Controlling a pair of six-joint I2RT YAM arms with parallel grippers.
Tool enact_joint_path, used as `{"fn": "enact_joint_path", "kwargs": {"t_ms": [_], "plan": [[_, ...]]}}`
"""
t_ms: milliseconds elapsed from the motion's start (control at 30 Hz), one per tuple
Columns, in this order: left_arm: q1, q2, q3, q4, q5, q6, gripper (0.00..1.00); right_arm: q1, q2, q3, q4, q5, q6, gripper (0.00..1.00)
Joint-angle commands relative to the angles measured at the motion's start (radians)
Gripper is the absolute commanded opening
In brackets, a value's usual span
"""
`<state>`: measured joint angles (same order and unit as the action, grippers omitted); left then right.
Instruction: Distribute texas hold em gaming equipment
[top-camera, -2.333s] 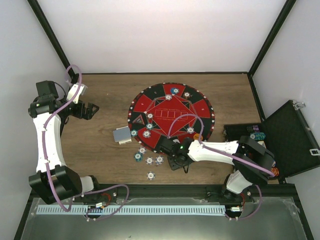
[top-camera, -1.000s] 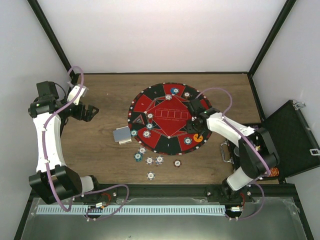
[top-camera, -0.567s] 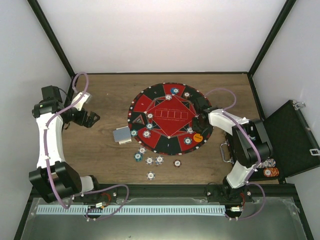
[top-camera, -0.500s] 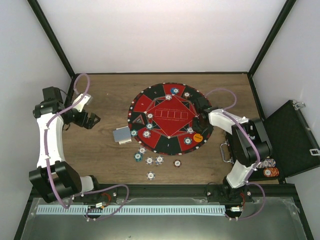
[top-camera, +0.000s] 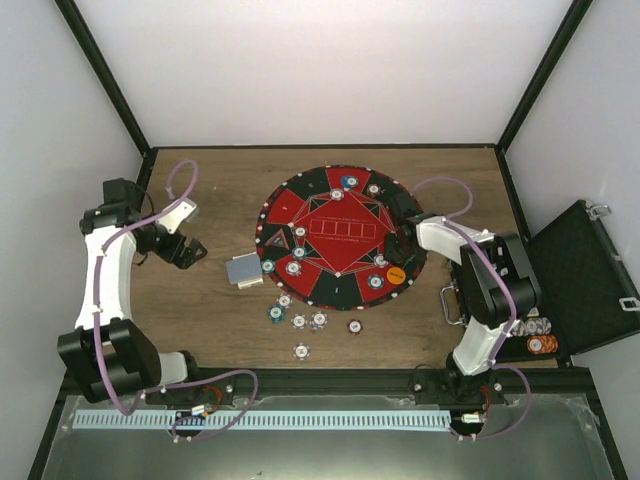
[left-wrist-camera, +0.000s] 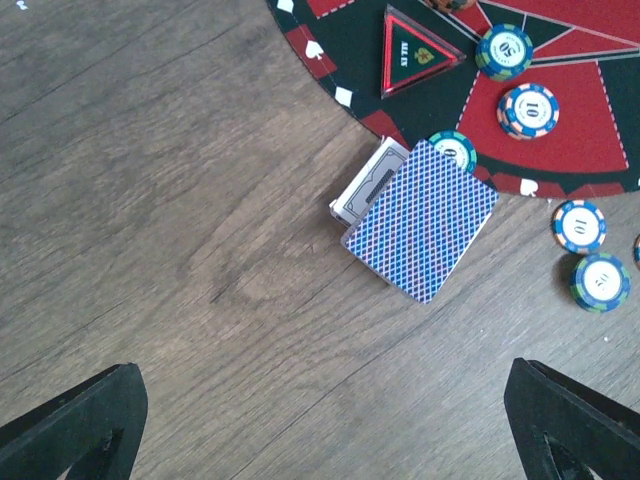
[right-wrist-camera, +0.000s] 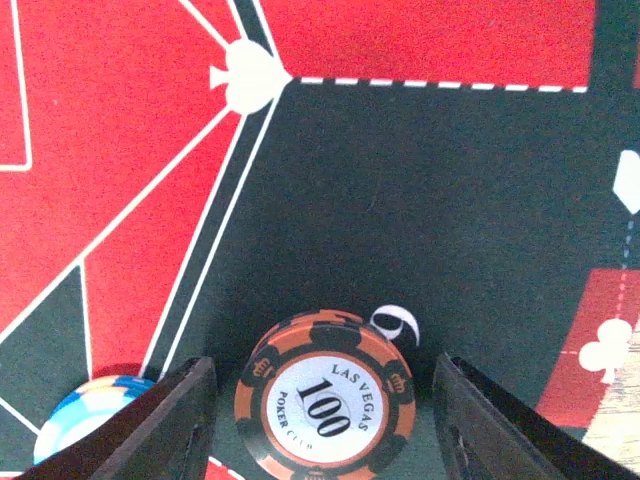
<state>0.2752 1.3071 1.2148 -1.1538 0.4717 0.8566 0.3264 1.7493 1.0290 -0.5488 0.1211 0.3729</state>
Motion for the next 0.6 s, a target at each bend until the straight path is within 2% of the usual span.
{"fn": "enact_joint_path", "kwargs": {"t_ms": [0, 200, 400, 567], "plan": [[-0.023, 0.001, -0.021, 0.007, -0.028, 0.027, 1.00, -0.011, -0.045, 0.064, -0.018, 0.041, -0.001, 0.66], [-0.095, -0.023, -0.084, 0.040, -0.079, 0.048, 1.00, -0.001, -0.134, 0.134, -0.073, 0.018, -0.004, 0.78], [-0.276, -0.034, -0.185, 0.162, -0.245, 0.011, 1.00, 0.060, -0.209, 0.163, -0.089, -0.058, 0.000, 0.85], [-0.369, -0.010, -0.254, 0.244, -0.349, 0.094, 1.00, 0.102, -0.257, 0.143, -0.090, -0.129, 0.001, 0.93]]}}
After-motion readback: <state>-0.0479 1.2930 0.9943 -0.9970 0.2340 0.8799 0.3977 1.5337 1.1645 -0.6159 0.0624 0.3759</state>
